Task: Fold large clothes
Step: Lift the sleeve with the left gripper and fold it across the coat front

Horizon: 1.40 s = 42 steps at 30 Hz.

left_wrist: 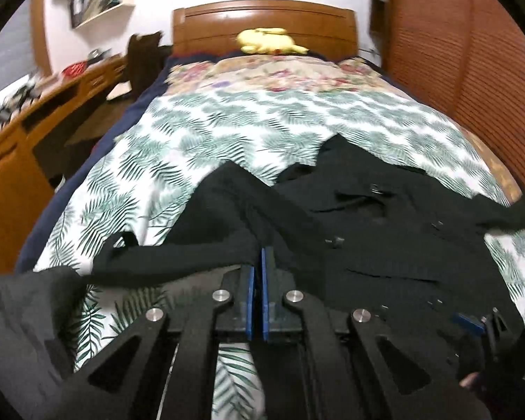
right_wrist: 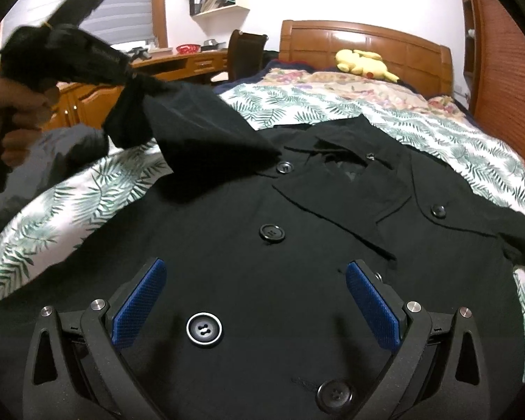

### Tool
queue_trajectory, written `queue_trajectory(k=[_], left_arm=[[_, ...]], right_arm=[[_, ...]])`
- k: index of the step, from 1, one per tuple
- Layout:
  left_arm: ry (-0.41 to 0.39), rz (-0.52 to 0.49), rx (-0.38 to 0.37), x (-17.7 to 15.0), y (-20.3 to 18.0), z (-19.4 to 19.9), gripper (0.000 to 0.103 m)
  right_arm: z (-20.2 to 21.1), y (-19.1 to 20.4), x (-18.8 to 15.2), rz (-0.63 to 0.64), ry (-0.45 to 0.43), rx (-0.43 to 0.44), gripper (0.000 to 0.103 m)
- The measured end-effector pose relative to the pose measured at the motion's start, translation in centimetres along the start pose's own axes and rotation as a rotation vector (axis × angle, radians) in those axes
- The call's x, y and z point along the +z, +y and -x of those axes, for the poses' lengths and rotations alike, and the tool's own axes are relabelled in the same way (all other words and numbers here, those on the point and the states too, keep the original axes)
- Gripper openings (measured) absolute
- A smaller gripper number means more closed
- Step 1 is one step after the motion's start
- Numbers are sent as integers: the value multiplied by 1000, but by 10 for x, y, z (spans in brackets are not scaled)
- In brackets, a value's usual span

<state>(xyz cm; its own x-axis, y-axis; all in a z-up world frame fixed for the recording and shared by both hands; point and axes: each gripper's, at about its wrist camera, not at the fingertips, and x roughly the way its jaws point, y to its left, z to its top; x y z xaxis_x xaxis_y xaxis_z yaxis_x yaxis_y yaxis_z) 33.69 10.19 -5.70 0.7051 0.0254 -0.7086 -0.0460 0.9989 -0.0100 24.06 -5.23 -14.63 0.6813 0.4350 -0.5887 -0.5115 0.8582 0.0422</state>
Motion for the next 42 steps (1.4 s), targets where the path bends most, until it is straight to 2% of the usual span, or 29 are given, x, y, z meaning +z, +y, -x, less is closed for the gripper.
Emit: queue_trajectory(k=[6, 12, 16, 20, 28, 33, 42], left_arm=[[56, -87, 6, -17, -28, 16, 1], [74, -75, -26, -41, -30, 36, 7], [61, -77, -39, -54, -28, 50, 19], [44, -81, -13, -64, -15, 55, 32], [102, 14, 43, -84, 44, 14, 45], [151, 77, 83, -93, 81, -22, 45], [159, 162, 144, -88, 122, -65, 45]], right_arm=[[11, -6, 2, -22, -7, 21, 103], [11, -8, 2, -25, -3, 24, 103], [13, -6, 1, -13, -7, 23, 103], [14, -4, 1, -5, -8, 23, 103], [19, 5, -2, 30, -10, 32, 103], [11, 5, -4, 22, 15, 43, 103], [5, 6, -5, 25, 39, 51, 103]])
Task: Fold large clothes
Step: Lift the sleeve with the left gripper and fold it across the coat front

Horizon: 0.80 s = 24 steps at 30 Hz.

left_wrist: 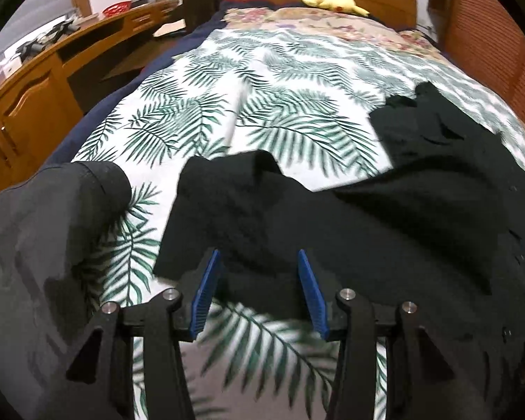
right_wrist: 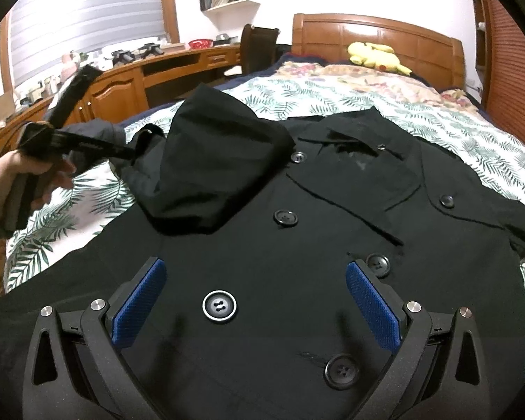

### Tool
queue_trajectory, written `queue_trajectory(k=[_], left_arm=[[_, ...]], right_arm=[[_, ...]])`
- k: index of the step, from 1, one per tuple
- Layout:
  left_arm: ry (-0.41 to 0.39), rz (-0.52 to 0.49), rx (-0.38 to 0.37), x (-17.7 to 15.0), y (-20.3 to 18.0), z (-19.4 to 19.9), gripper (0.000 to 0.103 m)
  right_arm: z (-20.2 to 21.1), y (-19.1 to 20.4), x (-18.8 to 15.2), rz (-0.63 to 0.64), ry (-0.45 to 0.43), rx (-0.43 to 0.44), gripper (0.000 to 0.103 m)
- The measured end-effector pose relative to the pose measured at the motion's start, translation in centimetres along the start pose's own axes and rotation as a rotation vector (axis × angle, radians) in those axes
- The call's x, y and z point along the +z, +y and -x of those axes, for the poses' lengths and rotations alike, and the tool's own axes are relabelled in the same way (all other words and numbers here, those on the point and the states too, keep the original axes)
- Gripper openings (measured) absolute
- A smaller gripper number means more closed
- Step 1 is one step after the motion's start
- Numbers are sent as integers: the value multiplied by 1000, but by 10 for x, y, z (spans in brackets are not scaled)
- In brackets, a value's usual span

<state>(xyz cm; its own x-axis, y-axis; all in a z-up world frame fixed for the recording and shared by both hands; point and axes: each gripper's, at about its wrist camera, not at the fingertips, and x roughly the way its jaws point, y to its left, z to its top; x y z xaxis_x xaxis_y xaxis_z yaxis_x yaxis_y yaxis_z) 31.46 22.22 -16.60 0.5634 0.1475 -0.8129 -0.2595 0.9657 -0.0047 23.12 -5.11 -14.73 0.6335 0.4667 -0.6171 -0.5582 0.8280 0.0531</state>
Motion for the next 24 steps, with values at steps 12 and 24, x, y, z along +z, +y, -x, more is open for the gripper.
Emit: queue_trajectory(k=[12, 24], left_arm=[[-57, -45, -3, 33, -18, 7, 0], [-202, -176, -20, 58, -88, 105, 0]], right_arm=[[1, 0, -1, 2, -2, 1, 103], [37, -13, -8, -10, -43, -31, 103]])
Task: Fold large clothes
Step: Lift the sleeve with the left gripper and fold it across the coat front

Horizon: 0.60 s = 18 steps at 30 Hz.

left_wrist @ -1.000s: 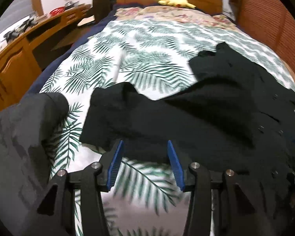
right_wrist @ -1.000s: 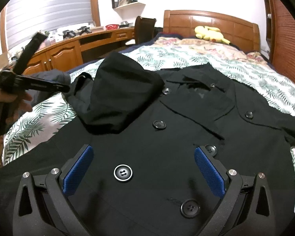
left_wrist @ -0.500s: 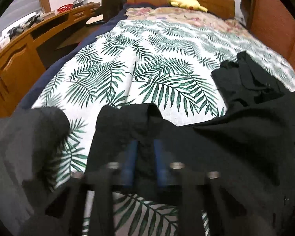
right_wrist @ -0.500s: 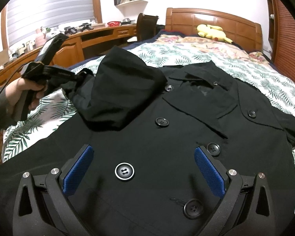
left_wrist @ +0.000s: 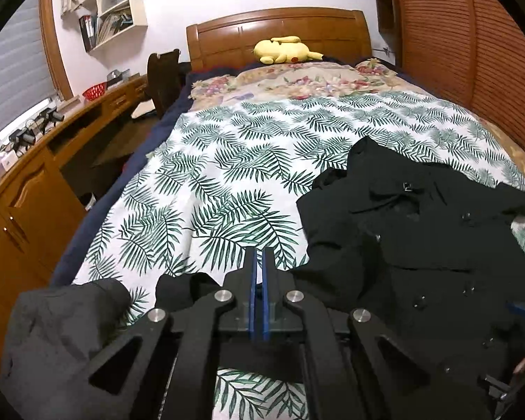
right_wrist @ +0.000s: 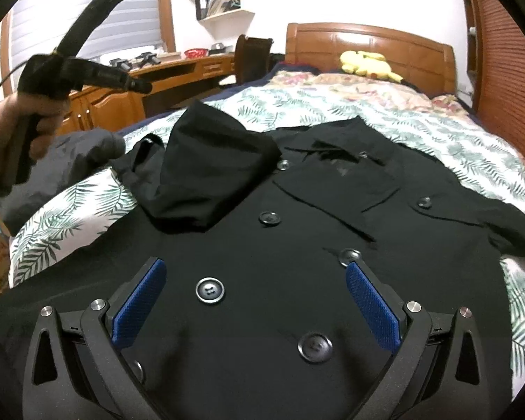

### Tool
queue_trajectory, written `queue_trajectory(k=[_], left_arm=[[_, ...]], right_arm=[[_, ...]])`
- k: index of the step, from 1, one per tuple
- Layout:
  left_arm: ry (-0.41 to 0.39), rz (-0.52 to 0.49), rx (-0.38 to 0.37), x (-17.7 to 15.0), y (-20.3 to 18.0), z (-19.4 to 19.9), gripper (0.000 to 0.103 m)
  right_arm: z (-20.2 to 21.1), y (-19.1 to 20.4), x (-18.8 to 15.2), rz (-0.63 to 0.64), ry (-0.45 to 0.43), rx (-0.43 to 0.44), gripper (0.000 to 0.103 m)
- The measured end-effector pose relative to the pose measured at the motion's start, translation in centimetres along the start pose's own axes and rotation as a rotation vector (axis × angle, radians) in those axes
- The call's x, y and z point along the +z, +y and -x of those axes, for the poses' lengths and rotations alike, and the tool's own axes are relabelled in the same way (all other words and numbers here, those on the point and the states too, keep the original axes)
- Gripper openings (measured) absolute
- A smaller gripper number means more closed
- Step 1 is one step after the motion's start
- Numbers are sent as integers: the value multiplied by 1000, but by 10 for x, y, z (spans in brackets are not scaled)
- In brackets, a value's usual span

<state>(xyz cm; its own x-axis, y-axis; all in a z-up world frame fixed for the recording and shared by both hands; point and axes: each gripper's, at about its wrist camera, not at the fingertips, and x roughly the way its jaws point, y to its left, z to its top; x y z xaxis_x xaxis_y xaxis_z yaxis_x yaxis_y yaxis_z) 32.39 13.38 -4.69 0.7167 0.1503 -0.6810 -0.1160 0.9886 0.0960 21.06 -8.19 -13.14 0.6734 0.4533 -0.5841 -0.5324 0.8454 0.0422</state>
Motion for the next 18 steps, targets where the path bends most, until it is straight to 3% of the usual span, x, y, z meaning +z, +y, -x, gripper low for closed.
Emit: queue_trajectory(k=[4, 7, 18], left_arm=[[55, 30, 12, -5, 15, -14, 25], [86, 53, 64, -18, 32, -30, 33], [204, 114, 71, -61, 70, -106, 39]], right_arm=[[4, -3, -5, 1, 7, -4, 103], [4, -4, -8, 5, 18, -4, 103], [7, -9, -22, -28, 82, -15, 103]])
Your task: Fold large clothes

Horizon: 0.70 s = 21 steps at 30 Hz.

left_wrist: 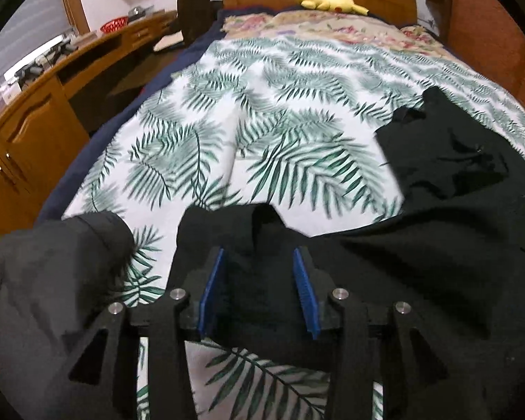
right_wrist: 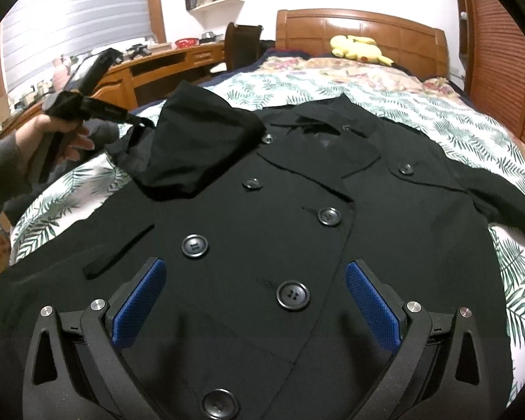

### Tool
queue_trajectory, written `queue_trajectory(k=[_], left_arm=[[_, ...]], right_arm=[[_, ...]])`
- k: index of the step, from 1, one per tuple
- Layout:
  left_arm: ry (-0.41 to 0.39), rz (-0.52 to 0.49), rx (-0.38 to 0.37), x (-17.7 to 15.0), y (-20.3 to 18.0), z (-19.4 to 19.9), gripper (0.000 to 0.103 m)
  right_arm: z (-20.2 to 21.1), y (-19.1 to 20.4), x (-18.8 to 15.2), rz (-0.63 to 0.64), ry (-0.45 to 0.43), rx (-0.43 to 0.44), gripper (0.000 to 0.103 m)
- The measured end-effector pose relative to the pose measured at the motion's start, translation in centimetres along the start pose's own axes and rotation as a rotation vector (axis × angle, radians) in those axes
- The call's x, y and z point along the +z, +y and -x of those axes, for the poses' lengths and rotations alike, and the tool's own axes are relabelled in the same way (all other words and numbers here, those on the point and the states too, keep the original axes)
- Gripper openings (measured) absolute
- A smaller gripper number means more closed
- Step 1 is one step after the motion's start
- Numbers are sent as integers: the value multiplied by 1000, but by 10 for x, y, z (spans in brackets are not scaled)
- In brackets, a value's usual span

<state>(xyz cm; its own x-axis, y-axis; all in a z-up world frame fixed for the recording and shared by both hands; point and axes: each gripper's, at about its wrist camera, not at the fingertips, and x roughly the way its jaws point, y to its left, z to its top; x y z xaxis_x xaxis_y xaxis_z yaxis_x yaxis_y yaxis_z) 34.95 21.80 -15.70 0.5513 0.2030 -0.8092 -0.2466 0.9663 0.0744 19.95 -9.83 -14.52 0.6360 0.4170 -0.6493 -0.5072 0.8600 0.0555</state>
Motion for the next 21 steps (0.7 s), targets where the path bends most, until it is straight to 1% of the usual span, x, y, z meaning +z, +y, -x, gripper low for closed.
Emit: queue_trajectory(k=[3, 5, 7, 8, 9, 10, 11, 12, 15, 18, 21], left_arm=[[16, 14, -10, -2, 6, -13, 39], [20, 17, 1, -3, 9, -19, 39], [-4, 19, 11, -4, 11, -19, 39], [-21, 16, 19, -5, 12, -17, 32], [-27, 13, 15, -5, 14, -16, 22], [-19, 13, 10, -4, 15, -16, 7], [-16, 16, 3, -4, 17, -15, 2], [-19, 13, 1, -3, 17, -13, 0], [-56, -9, 29, 0, 13, 2, 0], [-109, -20, 16, 4, 4, 28, 0], [-169, -51, -5, 12, -17, 62, 0]], right_arm=[[-4, 4, -1, 13, 28, -23, 103], [-6, 7, -2, 21, 43, -34, 103], [-7, 7, -3, 23, 50, -40, 103], [-7, 7, -4, 22, 53, -44, 103], [-7, 7, -4, 20, 56, -46, 103], [-6, 6, -4, 17, 57, -48, 103], [-5, 6, -4, 14, 58, -50, 103], [-4, 6, -4, 12, 58, -52, 103], [0, 8, -3, 15, 55, -57, 103], [7, 11, -2, 26, 41, -59, 103], [18, 11, 0, 34, 22, -70, 103]])
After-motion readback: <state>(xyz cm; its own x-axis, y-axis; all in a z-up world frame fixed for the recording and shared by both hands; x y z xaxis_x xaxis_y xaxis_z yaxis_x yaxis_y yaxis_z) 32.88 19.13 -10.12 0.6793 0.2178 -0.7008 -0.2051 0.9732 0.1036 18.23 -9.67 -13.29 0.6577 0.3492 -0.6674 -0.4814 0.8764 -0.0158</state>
